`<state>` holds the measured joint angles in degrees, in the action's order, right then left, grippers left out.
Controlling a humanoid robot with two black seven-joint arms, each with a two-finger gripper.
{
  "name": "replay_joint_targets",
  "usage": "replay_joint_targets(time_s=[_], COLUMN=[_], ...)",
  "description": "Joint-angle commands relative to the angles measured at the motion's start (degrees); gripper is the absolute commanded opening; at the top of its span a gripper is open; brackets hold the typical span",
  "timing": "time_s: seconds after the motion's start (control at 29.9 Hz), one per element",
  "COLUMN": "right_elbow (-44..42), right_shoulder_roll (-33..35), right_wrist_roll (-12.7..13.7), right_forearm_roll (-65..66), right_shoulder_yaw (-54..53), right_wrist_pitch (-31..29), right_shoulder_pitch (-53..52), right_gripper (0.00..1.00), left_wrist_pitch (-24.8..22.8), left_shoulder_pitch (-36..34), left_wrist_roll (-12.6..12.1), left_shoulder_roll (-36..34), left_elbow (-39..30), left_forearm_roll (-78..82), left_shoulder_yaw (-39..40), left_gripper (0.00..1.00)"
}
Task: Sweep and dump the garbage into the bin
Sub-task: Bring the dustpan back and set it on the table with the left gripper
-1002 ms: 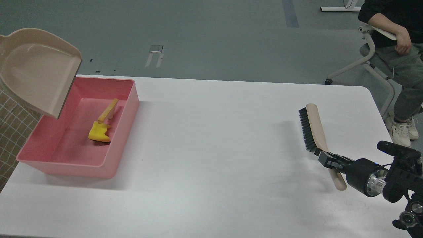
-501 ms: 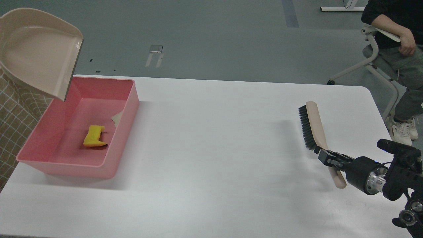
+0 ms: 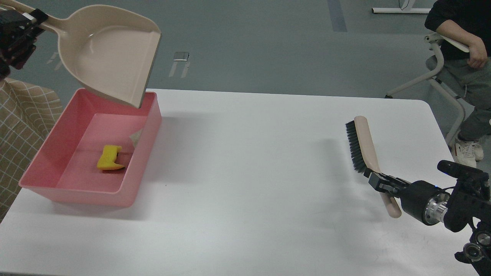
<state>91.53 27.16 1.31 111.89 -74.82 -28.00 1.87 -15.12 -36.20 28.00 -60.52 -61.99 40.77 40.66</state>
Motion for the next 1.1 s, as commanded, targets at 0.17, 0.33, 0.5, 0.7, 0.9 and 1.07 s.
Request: replay_joint_targets(time_s=[0.17, 0.33, 0.5, 0.7, 0.9, 1.07], right_elbow=[0.05, -0.3, -0.57, -0.65, -1.18, -1.18], right_shoulder_roll=[-0.09, 0.0, 0.0, 0.0, 0.0, 0.0], right_wrist_roll=[0.0, -0.79, -1.05, -1.05, -1.05, -1.05], right_forearm_roll=[-0.01, -0.01, -0.01, -0.01, -0.09, -0.1], right_shoulder_yaw=[-0.16, -0.16, -0.24, -0.16, -0.24, -0.16], right_wrist_pitch=[0.0, 0.0, 0.0, 0.0, 0.0, 0.0], right_shoulder_pitch=[-0.11, -0.2, -0.9, -1.69, -2.39, -2.57], right_gripper=[0.19, 0.19, 0.19, 0.19, 0.19, 0.19], left_wrist_pitch=[3.95, 6.07, 7.65, 9.66, 14.76, 17.75], left_shoulder_pitch=[-1.15, -1.24, -0.89, -0.18, -1.15, -0.98], left_wrist_roll=[0.0, 0.0, 0.0, -3.04, -4.18, -6.55], left_shoulder_roll=[8.13, 12.44, 18.94, 24.04, 29.66, 32.83], left_elbow=[-4.81, -5.25, -5.34, -5.34, -5.16, -4.81], left_forearm_roll=[0.8, 3.7, 9.49, 12.66, 13.28, 13.28], left_shoulder_yaw=[-0.4, -0.76, -1.2, -2.16, -8.04, -9.63], left_gripper=[0.0, 0.0, 0.0, 0.0, 0.0, 0.0])
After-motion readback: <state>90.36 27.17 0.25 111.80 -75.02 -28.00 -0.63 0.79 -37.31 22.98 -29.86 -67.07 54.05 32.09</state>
